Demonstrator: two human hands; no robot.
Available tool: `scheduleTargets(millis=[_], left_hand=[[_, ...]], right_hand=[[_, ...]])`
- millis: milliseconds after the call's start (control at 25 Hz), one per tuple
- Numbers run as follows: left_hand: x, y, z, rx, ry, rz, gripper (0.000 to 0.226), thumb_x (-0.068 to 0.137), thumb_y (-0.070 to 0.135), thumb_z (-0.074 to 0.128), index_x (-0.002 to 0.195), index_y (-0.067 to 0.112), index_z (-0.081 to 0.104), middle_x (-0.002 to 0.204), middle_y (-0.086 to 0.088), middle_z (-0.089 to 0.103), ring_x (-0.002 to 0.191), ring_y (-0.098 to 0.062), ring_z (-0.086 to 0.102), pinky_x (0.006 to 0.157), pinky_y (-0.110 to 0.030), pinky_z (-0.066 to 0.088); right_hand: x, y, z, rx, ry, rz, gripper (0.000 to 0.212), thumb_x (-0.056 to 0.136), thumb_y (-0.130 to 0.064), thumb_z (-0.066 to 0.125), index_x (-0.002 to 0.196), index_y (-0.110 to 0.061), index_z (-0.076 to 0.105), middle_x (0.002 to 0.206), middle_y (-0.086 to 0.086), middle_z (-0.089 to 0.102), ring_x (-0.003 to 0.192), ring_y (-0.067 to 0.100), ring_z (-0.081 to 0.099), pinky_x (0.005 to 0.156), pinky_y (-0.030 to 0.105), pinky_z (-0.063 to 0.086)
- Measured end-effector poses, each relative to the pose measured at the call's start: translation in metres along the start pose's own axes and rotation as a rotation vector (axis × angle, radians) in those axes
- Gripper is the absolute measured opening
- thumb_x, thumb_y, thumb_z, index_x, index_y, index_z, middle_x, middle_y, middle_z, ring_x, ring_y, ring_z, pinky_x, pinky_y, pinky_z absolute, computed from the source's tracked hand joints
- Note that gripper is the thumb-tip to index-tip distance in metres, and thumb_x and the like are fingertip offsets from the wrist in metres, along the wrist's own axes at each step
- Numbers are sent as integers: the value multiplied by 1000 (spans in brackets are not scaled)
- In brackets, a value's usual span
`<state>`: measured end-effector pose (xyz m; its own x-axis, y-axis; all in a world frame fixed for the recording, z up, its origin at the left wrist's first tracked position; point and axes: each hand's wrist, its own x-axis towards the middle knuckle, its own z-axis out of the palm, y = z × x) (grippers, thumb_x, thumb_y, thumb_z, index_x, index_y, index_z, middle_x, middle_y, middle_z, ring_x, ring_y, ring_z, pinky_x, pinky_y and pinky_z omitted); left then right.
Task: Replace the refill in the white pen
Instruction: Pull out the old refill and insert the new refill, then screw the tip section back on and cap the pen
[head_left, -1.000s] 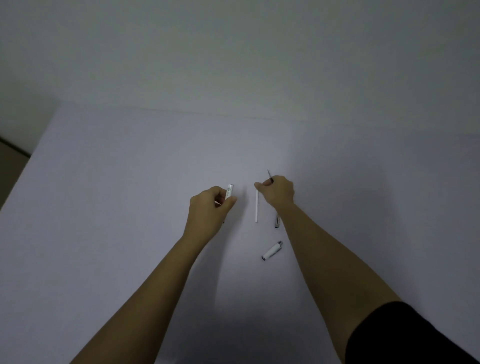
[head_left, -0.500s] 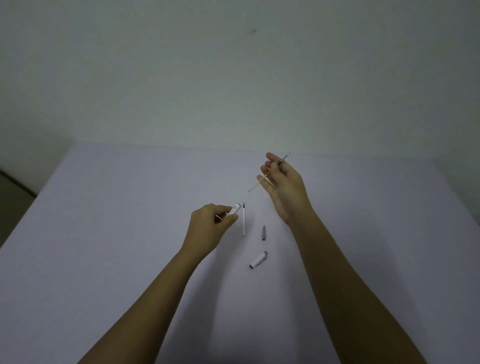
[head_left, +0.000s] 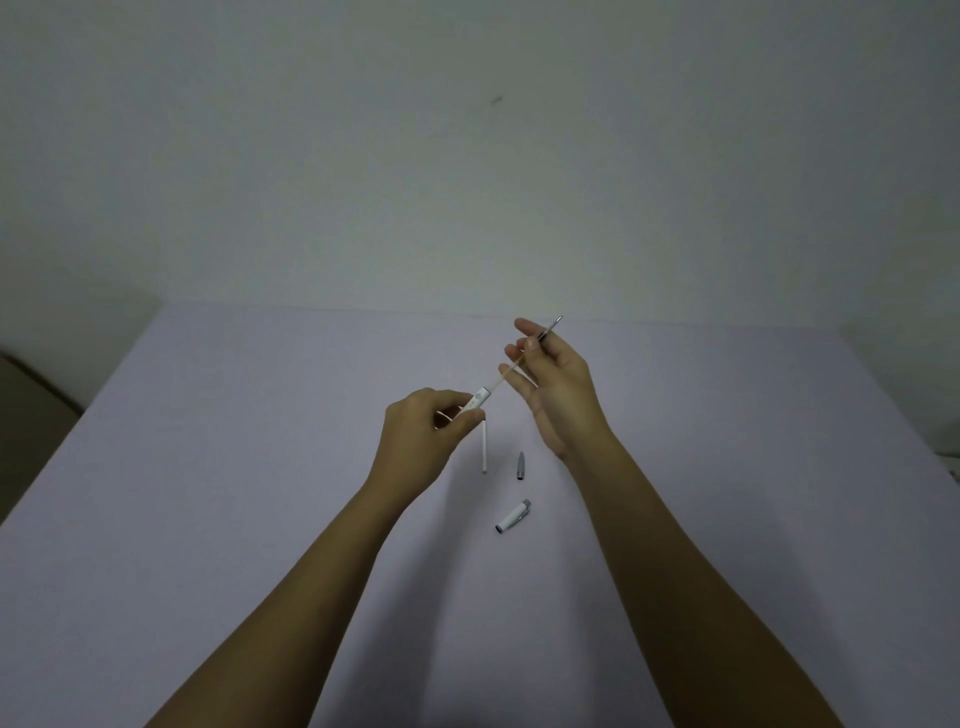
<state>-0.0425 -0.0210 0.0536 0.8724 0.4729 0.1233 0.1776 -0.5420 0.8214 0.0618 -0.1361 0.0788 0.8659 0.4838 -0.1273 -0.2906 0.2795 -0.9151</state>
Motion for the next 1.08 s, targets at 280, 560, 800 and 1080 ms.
scheduleTargets(millis=[280,560,800,1080], left_hand=[[-15,13,-13,-80,28,32,12,84,29,63,93,25,69,62,21,59,60,5,57,57,-9,44],[-19,22,-16,-64,111,40,12,87,18,51,86,21,63,62,10,53,57,1,47,52,-7,37],[-15,22,-17,-3,123,144,17,89,22,57,101,16,67,80,7,61,75,-11,56,64,-16,43],[-10,23,-16,-128,139,54,18,88,26,58,101,20,69,77,14,61,76,-3,58,64,-5,43]], right_hand=[[-22,-2,3,-145,-17,25,13,88,-17,60,96,-26,62,85,-8,69,89,7,65,82,24,50],[-31,-6,5,-403,-2,-30,18,89,-33,55,81,-36,71,88,-15,66,86,3,57,78,22,47],[-26,-8,7,-513,-32,-71,13,84,-40,60,86,-37,72,77,-23,68,77,-10,59,86,24,48],[-1,12,-22,-440,149,103,43,94,-50,34,108,-21,62,97,-5,66,84,7,60,73,21,46]])
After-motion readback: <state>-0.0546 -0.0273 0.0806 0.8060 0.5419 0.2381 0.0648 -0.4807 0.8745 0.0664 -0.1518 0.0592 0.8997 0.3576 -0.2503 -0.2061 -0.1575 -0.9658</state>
